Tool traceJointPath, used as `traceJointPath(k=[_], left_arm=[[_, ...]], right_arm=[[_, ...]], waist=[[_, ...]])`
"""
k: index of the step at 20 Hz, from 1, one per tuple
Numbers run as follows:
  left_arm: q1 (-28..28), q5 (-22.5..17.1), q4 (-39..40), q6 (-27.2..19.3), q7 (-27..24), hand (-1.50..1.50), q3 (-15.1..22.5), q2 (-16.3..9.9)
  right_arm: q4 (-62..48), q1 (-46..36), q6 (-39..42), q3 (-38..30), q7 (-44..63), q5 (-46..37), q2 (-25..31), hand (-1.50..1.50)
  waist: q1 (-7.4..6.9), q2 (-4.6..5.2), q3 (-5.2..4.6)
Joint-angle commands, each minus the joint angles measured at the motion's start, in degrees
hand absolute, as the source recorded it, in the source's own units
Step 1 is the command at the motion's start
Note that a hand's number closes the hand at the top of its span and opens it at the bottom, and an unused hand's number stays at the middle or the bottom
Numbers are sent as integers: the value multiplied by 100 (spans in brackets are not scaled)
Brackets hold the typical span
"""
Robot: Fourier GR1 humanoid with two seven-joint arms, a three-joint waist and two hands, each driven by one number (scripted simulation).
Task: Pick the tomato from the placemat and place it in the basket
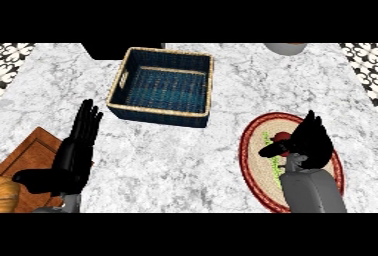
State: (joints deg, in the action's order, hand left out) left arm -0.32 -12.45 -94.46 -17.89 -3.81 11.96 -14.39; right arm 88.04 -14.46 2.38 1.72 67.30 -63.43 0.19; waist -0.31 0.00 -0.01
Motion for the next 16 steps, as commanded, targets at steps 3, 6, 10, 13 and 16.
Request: traceJointPath(k=[3, 6, 10, 13, 16], left_arm=[[29, -11, -15, 198, 28, 0, -115, -15], [-279, 72, -453, -16, 697, 0, -175, -81], [-252, 258, 277, 31, -36, 0, -124, 280], [-20, 90, -267, 237, 287, 0, -321, -16], [-104, 398, -6, -26, 284, 0, 9, 392]], right_arm=[[-446, 305, -688, 71, 515, 31, -18, -150], [-631, -413, -313, -248, 693, 127, -18, -150], [-869, -149, -856, 103, 654, 195, -18, -150], [-809, 197, -863, -202, 275, 195, -18, -150], [-761, 218, -870, -181, 320, 124, -18, -150]], waist=[[8, 4, 2], [-11, 1, 3], [18, 9, 0], [8, -2, 1], [35, -2, 1]])
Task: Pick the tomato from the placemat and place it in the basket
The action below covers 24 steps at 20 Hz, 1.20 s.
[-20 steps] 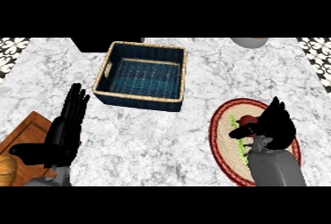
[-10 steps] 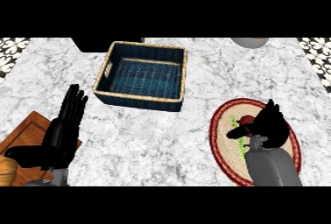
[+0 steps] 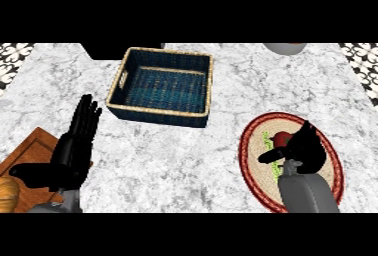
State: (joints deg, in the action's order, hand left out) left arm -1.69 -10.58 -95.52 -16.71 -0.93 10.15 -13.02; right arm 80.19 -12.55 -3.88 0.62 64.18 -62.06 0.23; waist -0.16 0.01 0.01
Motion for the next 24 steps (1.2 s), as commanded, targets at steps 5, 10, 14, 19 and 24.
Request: traceJointPath(k=[5, 10, 14, 19, 24], left_arm=[[308, 181, -147, 142, -34, 0, -82, 77], [462, 257, -569, 224, 233, 0, -101, 165], [396, 235, -223, 415, -92, 0, -364, 154], [123, 342, 182, 444, -101, 0, -434, 387], [-194, 305, -62, 712, 80, 0, 177, 444]], right_arm=[[-616, -105, -204, -430, -56, 283, -22, 150], [-762, -238, 143, -273, -267, 154, 76, 150], [-941, -474, 328, -139, -103, -106, 95, 150], [-789, -682, 523, -149, -77, -187, 223, 150], [-1384, -1823, 442, 2458, -533, 299, -20, 150]], waist=[[-6, 0, 0], [-10, -5, 0], [-8, -2, -2], [9, -1, -2], [-1222, 194, 19]])
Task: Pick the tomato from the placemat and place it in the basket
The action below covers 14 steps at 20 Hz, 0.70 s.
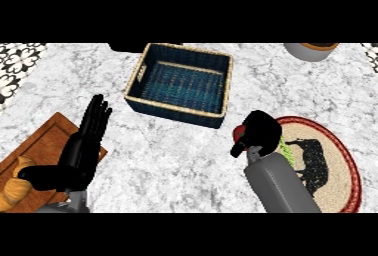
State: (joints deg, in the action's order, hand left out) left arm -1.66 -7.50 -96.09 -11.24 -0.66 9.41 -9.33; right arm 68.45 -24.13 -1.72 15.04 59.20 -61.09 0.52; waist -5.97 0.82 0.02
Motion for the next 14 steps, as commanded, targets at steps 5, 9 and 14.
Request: traceJointPath(k=[5, 9, 14], left_arm=[[-463, 85, 67, 276, 59, 0, 523, 185], [-653, 115, 179, 269, 192, 0, 548, 213], [-710, 90, 305, 268, 185, 0, 488, 228]], right_arm=[[-294, -1515, 73, 1974, 108, 415, -49, 150], [-11, -1778, -376, 2467, 322, 807, -48, 150], [668, -2228, -1289, 2663, 536, 1072, -50, 150]], waist=[[-996, 152, 4], [-923, 136, 14], [-866, 56, 7]])
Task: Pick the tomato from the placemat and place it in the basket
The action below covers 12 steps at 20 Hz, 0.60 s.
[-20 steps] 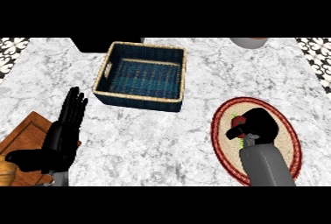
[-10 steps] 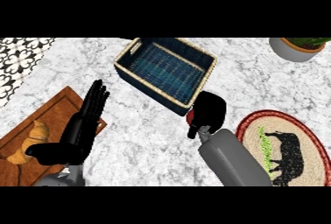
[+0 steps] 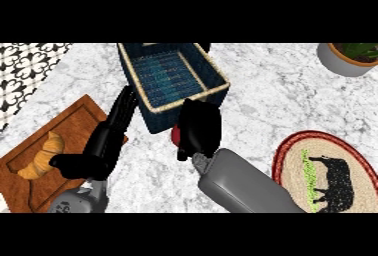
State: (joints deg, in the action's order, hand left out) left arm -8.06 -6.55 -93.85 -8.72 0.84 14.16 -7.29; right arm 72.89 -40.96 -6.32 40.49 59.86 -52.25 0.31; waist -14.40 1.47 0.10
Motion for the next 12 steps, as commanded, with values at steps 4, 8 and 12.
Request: traceJointPath(k=[4, 8, 12], left_arm=[[-163, 51, 135, -61, 105, 0, 5, 58], [-15, -25, 55, -4, 164, 0, -73, -48], [67, 38, 131, -116, 65, 0, -96, 12]], right_arm=[[399, -1212, -1281, 267, 695, 165, -29, 150], [572, -1811, -1517, 327, 1083, 368, -28, 150], [383, -2260, -1683, 191, 1414, 588, -28, 150]], waist=[[120, -54, -19], [139, -125, -38], [267, -112, -50]])
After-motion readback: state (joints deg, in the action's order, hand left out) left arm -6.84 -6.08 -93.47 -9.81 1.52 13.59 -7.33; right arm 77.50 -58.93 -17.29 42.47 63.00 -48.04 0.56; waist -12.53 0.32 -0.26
